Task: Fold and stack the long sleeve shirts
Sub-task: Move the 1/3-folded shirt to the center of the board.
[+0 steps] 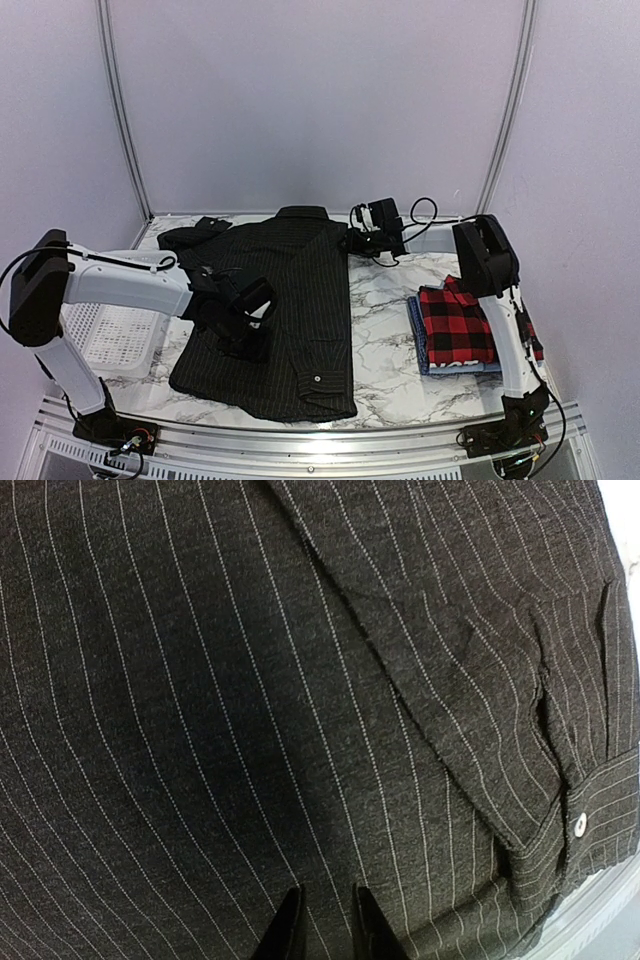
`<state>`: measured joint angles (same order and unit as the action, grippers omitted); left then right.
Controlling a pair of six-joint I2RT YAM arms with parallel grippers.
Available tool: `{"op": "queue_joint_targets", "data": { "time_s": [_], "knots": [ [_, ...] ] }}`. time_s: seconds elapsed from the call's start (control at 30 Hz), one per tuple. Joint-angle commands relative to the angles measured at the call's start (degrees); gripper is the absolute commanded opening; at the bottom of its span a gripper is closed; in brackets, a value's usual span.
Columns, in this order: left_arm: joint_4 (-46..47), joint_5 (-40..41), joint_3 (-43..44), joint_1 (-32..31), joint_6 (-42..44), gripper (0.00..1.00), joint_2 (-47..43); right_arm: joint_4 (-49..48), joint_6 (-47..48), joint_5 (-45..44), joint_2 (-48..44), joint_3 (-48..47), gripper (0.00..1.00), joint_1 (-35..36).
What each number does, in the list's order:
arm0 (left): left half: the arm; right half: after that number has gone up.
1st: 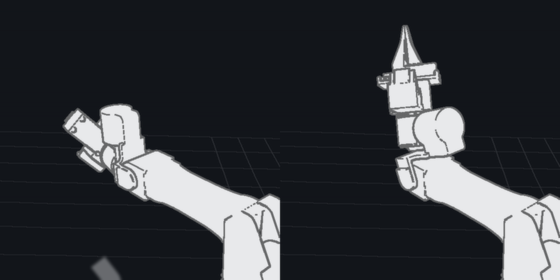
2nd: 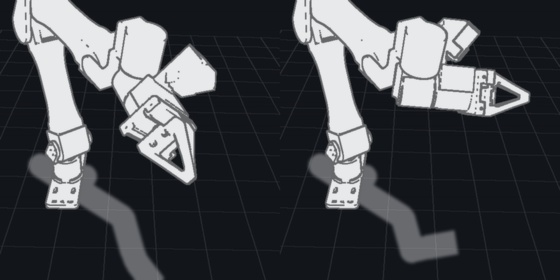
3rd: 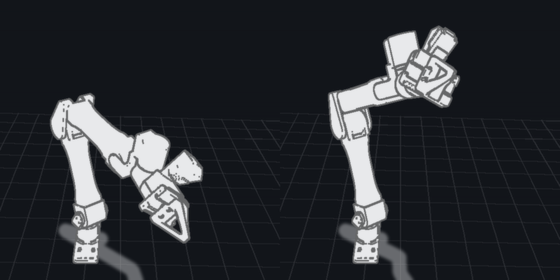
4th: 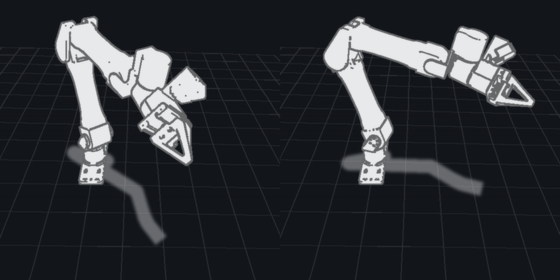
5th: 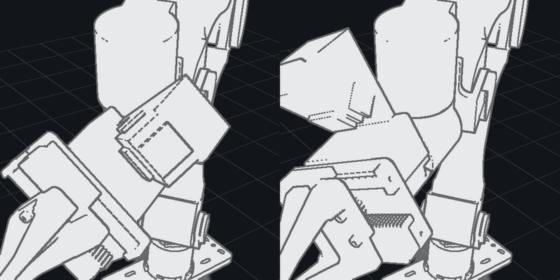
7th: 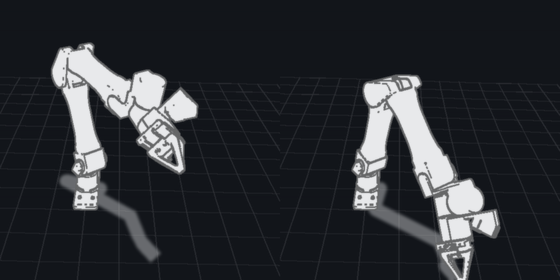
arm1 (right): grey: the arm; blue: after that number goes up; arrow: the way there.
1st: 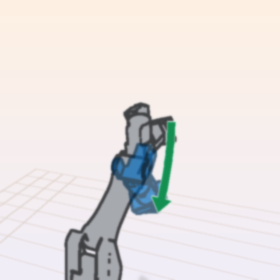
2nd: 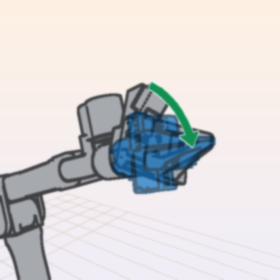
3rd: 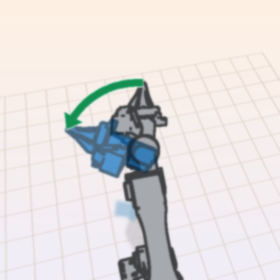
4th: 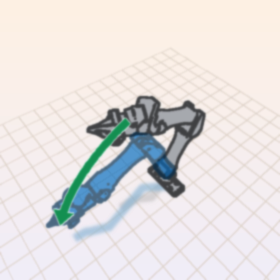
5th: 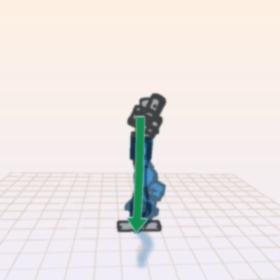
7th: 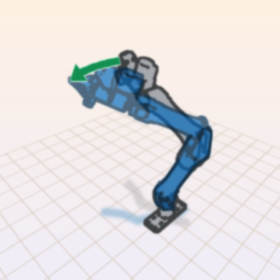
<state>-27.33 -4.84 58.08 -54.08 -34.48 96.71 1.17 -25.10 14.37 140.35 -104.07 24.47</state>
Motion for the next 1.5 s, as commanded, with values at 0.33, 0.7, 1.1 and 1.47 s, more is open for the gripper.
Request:
{"op": "queue_joint_targets", "data": {
  "time_s": [0.33, 0.7, 1.1, 1.47],
  "knots": [
    [-1.42, -0.84, -1.37, 0.12, -0.22, 0.16, -0.70, 0.62, -2.76, -3.20, 6.70, -8.20, 0.35, -0.74],
    [-1.06, -1.32, -1.04, -1.59, 0.30, 0.15, 2.47, 1.43, -2.71, -2.08, 9.25, -12.76, 0.04, -0.15],
    [-0.76, -5.15, 9.60, -7.44, -1.38, 0.14, 14.66, 6.42, 3.67, -5.40, 6.85, -12.94, 0.00, -3.37],
    [-1.22, -6.30, 18.40, -10.51, -4.39, 0.14, 19.50, 5.78, 5.76, -4.97, 1.92, -6.34, 0.00, -10.30]
  ]
}}
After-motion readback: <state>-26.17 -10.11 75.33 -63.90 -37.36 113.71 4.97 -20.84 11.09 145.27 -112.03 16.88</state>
